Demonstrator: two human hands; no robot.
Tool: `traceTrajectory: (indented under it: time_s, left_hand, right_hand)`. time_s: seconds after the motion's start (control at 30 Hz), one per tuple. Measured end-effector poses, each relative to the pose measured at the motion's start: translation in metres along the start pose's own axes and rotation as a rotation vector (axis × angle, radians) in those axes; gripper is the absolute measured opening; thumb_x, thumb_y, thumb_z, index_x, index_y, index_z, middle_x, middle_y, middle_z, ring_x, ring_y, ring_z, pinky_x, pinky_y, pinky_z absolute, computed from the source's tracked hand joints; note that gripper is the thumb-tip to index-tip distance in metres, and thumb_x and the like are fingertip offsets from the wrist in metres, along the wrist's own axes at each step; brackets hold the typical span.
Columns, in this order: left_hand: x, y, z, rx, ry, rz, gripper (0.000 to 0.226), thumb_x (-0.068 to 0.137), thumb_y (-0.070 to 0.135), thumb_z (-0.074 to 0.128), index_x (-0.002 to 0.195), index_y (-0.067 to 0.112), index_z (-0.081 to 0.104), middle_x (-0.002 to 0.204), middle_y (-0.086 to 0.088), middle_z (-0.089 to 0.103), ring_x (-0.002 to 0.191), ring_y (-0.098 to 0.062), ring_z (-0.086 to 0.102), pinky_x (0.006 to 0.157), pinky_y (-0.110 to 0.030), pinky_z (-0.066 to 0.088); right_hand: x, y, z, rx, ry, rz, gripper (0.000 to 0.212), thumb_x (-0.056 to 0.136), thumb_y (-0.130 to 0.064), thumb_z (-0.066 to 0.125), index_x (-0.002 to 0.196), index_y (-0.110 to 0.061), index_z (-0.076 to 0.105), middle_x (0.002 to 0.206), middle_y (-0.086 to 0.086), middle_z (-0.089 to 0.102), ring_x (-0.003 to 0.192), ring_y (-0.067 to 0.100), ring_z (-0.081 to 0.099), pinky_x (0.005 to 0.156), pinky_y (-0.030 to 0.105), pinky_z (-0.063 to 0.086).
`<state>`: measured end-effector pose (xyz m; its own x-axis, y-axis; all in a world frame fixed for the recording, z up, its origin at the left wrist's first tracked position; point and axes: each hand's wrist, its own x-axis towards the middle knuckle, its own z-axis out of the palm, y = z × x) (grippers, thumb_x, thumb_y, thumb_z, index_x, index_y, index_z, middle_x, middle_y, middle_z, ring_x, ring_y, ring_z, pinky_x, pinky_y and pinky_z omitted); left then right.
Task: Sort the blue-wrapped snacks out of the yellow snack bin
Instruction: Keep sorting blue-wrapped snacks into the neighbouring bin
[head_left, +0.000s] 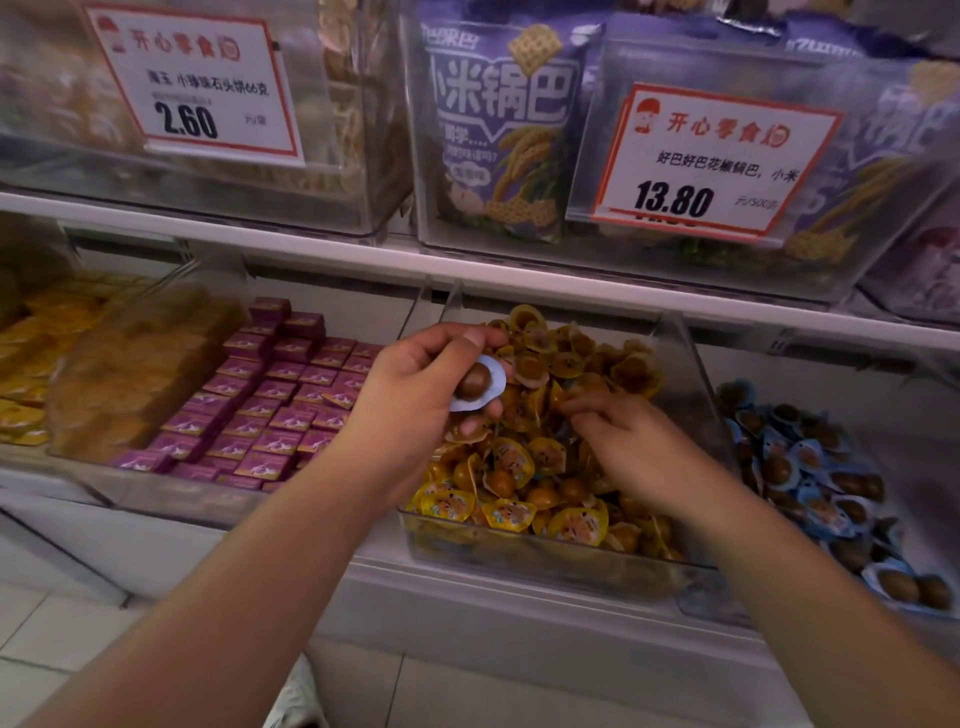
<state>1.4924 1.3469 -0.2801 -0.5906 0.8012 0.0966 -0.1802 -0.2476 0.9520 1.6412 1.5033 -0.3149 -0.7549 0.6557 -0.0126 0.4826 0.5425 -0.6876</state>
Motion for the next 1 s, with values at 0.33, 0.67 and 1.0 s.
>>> traceTrajectory:
  time_s: [0.33,0.67,1.0]
  left_hand:
    - [0.0,-0.004,-0.002,0.027,-0.022,0.024,0.022,0.103,0.017,0.049,0.103,0.005,0.068,0.078,-0.005,0.069,0.06,-0.018,0.059,0.043,-0.024,0.041]
    - [0.004,-0.012,0.005,0.063,0.003,0.007,0.022,0.102,0.017,0.05,0.096,0.012,0.071,0.074,-0.007,0.067,0.059,-0.02,0.058,0.044,-0.027,0.04]
    - [0.007,-0.007,0.008,-0.019,0.038,-0.023,0.021,0.102,0.016,0.051,0.099,0.006,0.069,0.073,-0.006,0.069,0.057,-0.018,0.058,0.042,-0.024,0.04]
  right_hand:
    - [-0.005,0.003,0.026,-0.395,-0.292,-0.149,0.076,0.093,-0.029,0.054,0.157,-0.038,0.015,0.163,-0.009,0.015,0.147,0.022,0.027,0.114,0.045,0.034]
    - [0.003,0.0,0.034,-0.564,-0.236,-0.236,0.091,0.081,-0.024,0.068,0.153,-0.042,0.015,0.144,0.007,0.031,0.121,0.037,0.051,0.09,0.044,0.053]
    - [0.004,0.003,0.031,-0.371,-0.238,-0.249,0.036,0.09,-0.022,0.069,0.125,-0.032,0.066,0.139,0.001,0.046,0.125,0.022,0.052,0.105,0.031,0.044]
